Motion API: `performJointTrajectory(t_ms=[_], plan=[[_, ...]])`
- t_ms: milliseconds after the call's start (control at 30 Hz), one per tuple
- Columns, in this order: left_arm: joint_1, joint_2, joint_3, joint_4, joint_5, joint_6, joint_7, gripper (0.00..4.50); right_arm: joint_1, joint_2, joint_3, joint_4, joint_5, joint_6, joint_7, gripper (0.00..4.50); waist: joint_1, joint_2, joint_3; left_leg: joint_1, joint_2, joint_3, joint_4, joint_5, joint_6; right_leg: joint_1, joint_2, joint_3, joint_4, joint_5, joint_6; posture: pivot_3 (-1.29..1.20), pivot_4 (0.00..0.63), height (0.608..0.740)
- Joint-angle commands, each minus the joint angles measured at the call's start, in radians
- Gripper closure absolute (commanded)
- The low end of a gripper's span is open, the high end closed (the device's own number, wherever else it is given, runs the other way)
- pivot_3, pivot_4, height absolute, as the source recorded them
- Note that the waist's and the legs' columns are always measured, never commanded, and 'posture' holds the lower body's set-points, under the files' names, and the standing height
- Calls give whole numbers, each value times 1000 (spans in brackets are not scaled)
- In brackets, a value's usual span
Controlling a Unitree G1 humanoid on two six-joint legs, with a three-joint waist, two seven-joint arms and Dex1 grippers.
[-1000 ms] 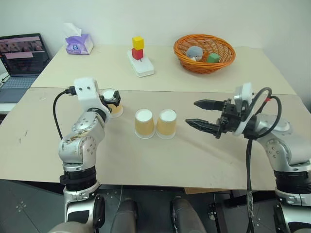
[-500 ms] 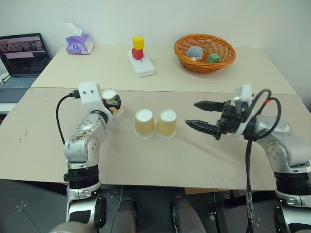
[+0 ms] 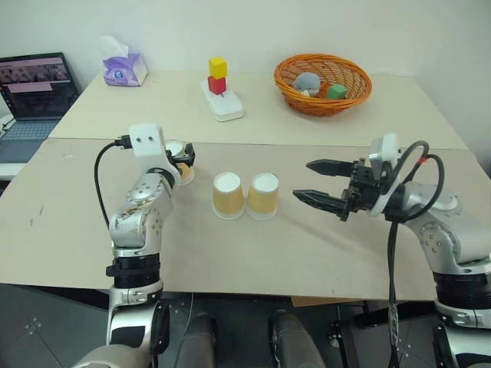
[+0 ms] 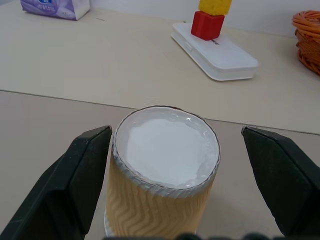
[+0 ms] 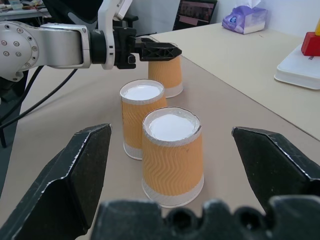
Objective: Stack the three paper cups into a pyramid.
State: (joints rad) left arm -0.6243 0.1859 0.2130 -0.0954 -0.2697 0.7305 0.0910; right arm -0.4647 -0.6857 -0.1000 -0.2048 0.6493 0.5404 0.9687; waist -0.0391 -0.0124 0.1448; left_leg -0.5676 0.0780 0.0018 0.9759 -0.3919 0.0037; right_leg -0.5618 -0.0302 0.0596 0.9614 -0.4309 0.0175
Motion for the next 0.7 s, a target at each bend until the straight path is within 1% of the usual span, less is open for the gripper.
performJointTrajectory(t_ms=[33, 100, 133, 167, 233, 267, 433, 600, 700], plan=[[-13, -4, -3, -16, 10, -30, -5, 70, -3, -15, -46, -32, 15, -8, -2, 0, 0, 0, 0, 0, 0, 0, 0, 0, 0, 0, 0, 0, 0, 0, 0, 0, 150, 658], [-9, -6, 1, -14, 10, -31, -5, 70, -2, -17, -49, -31, 16, -7, -2, 0, 0, 0, 0, 0, 0, 0, 0, 0, 0, 0, 0, 0, 0, 0, 0, 0, 150, 658], [-7, -6, 2, -13, 11, -32, -6, 588, -3, -18, -49, -31, 16, -7, -3, 0, 0, 0, 0, 0, 0, 0, 0, 0, 0, 0, 0, 0, 0, 0, 0, 0, 150, 658], [-6, -6, 1, -13, 11, -32, -6, 801, -1, -19, -51, -31, 18, -6, -2, 0, 0, 0, 0, 0, 0, 0, 0, 0, 0, 0, 0, 0, 0, 0, 0, 0, 150, 658], [-6, -7, 0, -12, 13, -32, -7, 1516, -1, -21, -53, -31, 19, -5, -1, 0, 1, 0, 0, 0, 0, 0, 0, 0, 0, 0, 0, 0, 0, 0, 0, 0, 150, 658], [-6, -8, -1, -13, 15, -32, -3, 1753, 0, -22, -55, -31, 20, -4, 0, 0, 1, 0, 0, 0, 0, 0, 0, 0, 0, 0, 0, 0, 0, 0, 0, 0, 150, 658], [-15, -8, -6, -18, 31, -41, 5, 1753, -5, -20, -56, -21, 14, -6, 5, 0, 0, 0, 0, 0, 0, 0, 0, 0, 0, 0, 0, 0, 0, 0, 0, 0, 150, 658], [-67, 13, -12, -33, 60, -73, 1, 1753, -10, -17, -51, -8, 7, -10, 10, 0, 1, 0, 0, -1, 0, 0, 0, 0, 0, 0, 0, 0, 0, 0, 0, 0, 150, 658], [-155, 56, -33, -28, 94, -127, -19, 1753, -14, -15, -47, -2, 5, -13, 16, 0, 1, 0, 0, -1, -1, 0, 0, 0, 0, 0, 0, 0, 0, 0, 0, 0, 150, 658]])
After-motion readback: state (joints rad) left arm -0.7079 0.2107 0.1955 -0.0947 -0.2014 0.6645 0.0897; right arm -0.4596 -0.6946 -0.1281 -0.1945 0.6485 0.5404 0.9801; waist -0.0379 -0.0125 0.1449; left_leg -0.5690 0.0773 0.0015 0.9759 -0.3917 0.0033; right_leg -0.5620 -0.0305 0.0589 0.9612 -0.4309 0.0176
